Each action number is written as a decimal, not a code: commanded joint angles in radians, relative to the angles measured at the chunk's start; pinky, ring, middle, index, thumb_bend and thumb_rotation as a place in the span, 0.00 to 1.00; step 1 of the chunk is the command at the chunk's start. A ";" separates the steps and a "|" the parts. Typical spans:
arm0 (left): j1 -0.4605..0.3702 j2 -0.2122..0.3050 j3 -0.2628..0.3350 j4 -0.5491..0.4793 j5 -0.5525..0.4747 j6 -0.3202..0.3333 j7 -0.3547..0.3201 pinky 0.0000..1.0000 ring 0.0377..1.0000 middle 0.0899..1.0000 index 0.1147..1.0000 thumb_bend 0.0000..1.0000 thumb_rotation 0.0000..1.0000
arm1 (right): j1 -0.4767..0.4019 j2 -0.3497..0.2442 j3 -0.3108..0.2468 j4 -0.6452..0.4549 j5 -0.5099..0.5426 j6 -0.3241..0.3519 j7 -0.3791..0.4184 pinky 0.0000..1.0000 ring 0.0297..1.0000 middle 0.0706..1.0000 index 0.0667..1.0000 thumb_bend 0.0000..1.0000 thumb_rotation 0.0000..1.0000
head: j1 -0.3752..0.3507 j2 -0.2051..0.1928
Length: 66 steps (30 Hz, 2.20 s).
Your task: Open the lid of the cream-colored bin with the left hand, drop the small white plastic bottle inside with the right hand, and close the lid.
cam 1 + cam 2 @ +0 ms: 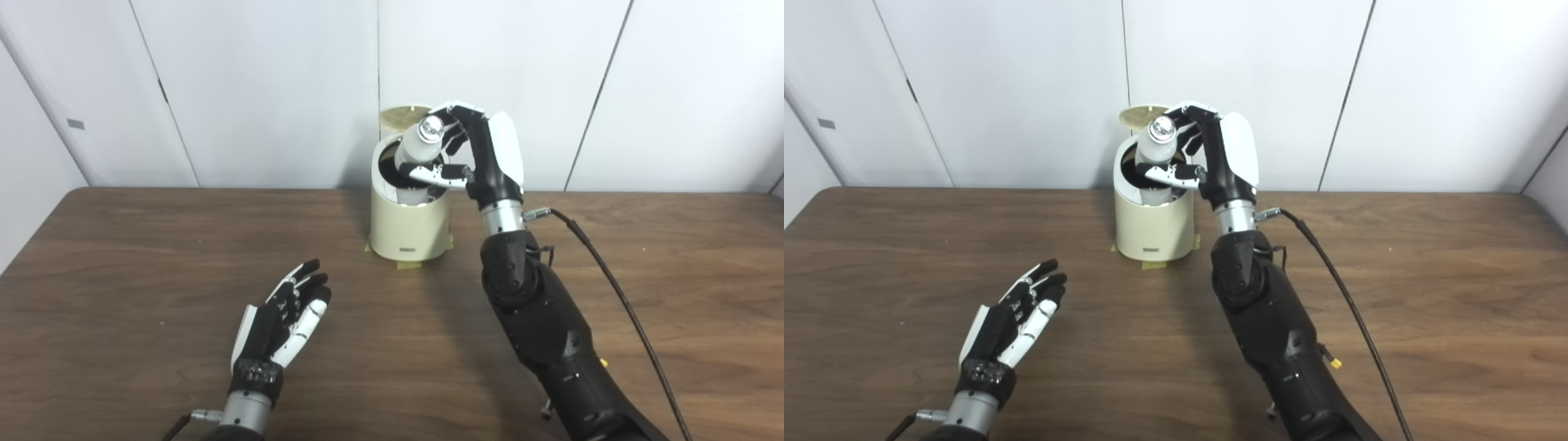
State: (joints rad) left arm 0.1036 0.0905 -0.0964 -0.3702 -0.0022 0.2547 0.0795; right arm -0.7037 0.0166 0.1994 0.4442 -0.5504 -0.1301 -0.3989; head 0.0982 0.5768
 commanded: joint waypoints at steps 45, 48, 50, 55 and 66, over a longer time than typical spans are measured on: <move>0.057 -0.065 -0.004 -0.042 -0.004 -0.015 0.011 0.83 0.83 0.81 0.94 0.57 0.53 | -0.039 -0.024 0.027 -0.014 -0.048 0.019 -0.008 0.41 0.49 0.45 0.64 0.57 0.00 | -0.002 0.000; 0.057 -0.065 -0.004 -0.043 -0.006 -0.015 0.011 0.84 0.84 0.81 0.93 0.56 0.52 | -0.040 -0.025 0.029 -0.007 -0.051 0.016 -0.017 0.42 0.50 0.45 0.66 0.57 0.00 | -0.002 0.000; 0.057 -0.062 -0.004 -0.036 -0.008 -0.027 0.008 0.83 0.84 0.82 0.93 0.55 0.52 | -0.041 -0.025 0.030 -0.006 -0.054 0.020 -0.019 0.42 0.51 0.56 0.67 0.84 0.04 | -0.002 0.000; 0.057 -0.062 -0.003 -0.034 -0.008 -0.027 0.007 0.83 0.83 0.81 0.92 0.56 0.52 | -0.040 -0.022 0.024 0.000 -0.048 0.015 -0.021 0.44 0.59 0.68 0.70 0.92 0.04 | -0.002 0.000; 0.057 -0.063 -0.003 -0.032 -0.006 -0.036 0.009 0.83 0.83 0.81 0.91 0.56 0.52 | -0.033 -0.025 0.026 -0.009 -0.054 0.026 -0.011 0.46 0.61 0.70 0.70 0.92 0.05 | 0.000 0.002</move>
State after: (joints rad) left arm 0.1055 0.0896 -0.0969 -0.3725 -0.0069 0.2542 0.0808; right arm -0.6880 -0.0064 0.2279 0.4661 -0.6000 -0.0863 -0.3989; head 0.0966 0.5783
